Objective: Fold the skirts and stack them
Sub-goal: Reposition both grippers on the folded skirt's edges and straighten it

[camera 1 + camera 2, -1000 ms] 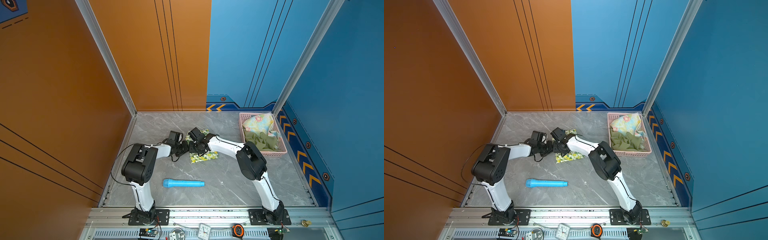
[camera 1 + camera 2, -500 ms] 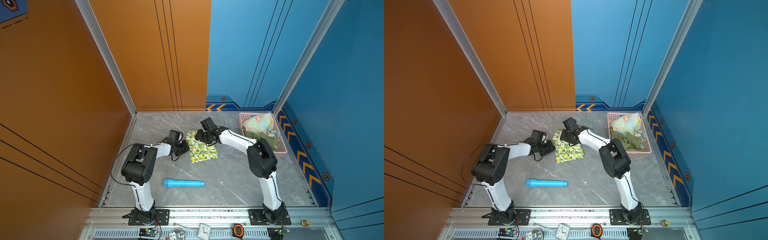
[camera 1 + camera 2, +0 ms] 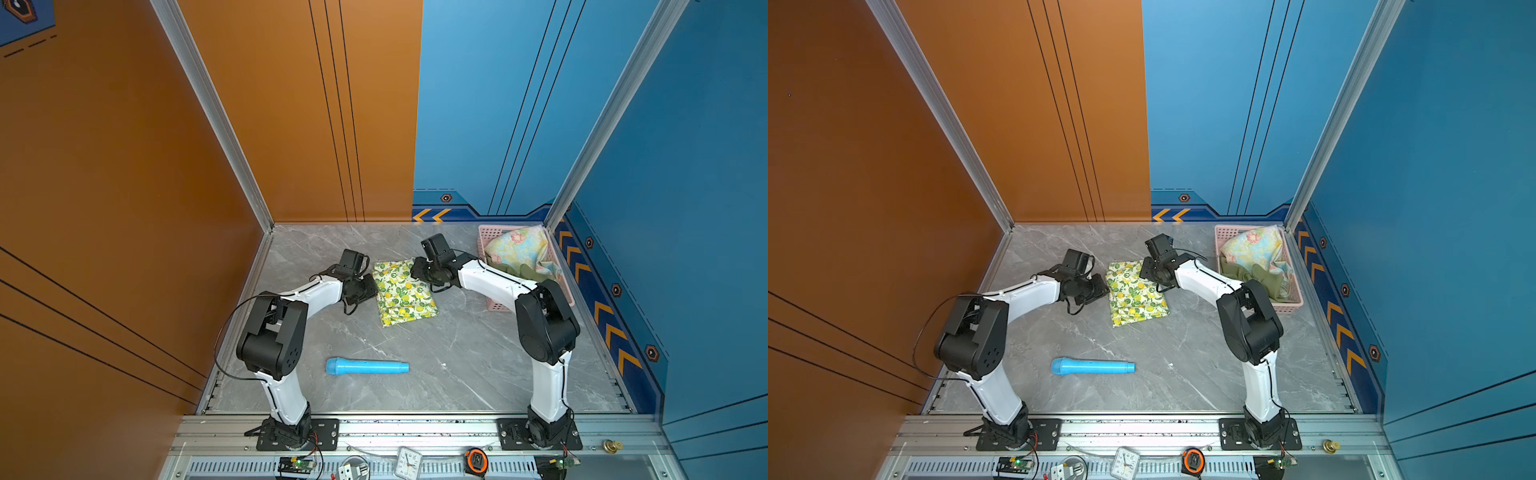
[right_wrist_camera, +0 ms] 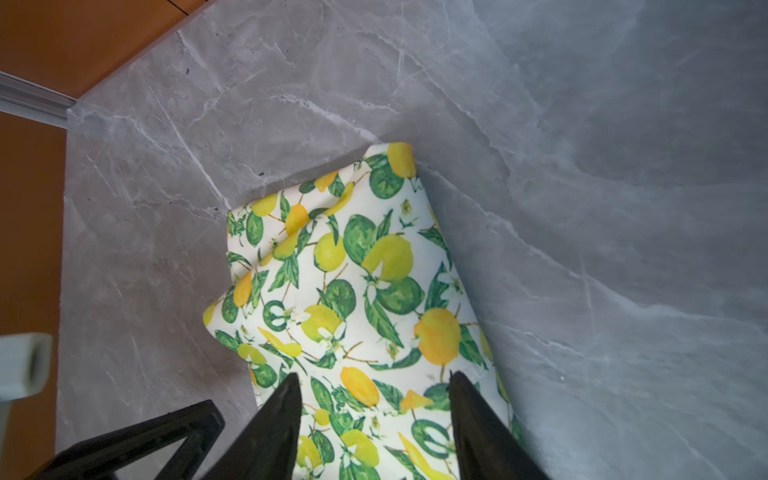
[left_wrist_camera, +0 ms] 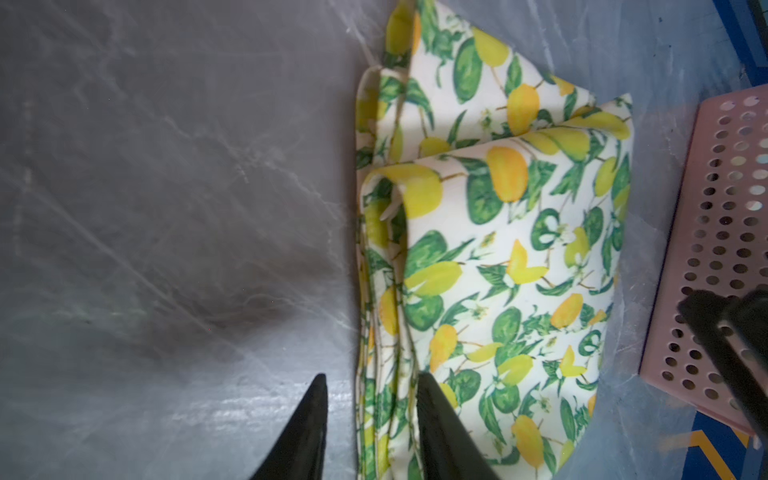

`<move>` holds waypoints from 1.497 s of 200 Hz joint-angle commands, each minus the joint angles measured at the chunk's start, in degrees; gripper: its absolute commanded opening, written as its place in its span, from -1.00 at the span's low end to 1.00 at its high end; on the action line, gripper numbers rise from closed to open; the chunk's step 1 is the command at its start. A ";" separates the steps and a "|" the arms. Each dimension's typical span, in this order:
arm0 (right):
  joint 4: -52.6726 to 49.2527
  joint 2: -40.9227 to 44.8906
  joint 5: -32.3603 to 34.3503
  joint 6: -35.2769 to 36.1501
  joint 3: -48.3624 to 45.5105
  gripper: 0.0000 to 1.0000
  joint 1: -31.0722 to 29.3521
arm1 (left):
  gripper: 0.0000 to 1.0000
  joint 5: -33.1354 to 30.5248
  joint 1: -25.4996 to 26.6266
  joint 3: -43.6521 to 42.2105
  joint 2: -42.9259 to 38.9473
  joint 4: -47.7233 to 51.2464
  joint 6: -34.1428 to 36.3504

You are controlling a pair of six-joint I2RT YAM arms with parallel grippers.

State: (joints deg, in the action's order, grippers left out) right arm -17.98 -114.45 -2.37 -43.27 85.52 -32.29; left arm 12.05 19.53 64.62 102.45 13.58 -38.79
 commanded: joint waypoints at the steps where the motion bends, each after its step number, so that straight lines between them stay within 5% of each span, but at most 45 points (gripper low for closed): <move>1: -0.88 2.67 2.45 2.17 -2.04 0.14 -0.28 | -0.30 -2.00 2.70 3.30 -0.07 2.93 2.63; 67: -0.83 4.59 3.86 3.19 -5.35 0.11 -0.30 | -0.34 0.59 5.85 9.65 8.50 2.82 2.99; 157: -2.15 5.31 7.45 6.59 -5.52 -0.08 -4.65 | -0.64 5.33 -1.89 9.49 12.44 0.76 3.88; 235: -5.87 -3.21 7.81 9.62 4.74 -0.16 -7.04 | -0.80 6.50 -4.05 7.35 11.52 -1.24 3.02; 299: -6.50 -12.10 5.19 10.05 11.33 -0.24 -7.34 | -0.72 7.10 -5.05 6.63 10.06 -1.63 1.93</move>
State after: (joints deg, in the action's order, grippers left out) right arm -22.06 -123.48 3.44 -34.24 93.60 -39.13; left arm 17.89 15.40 72.31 113.62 12.14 -36.12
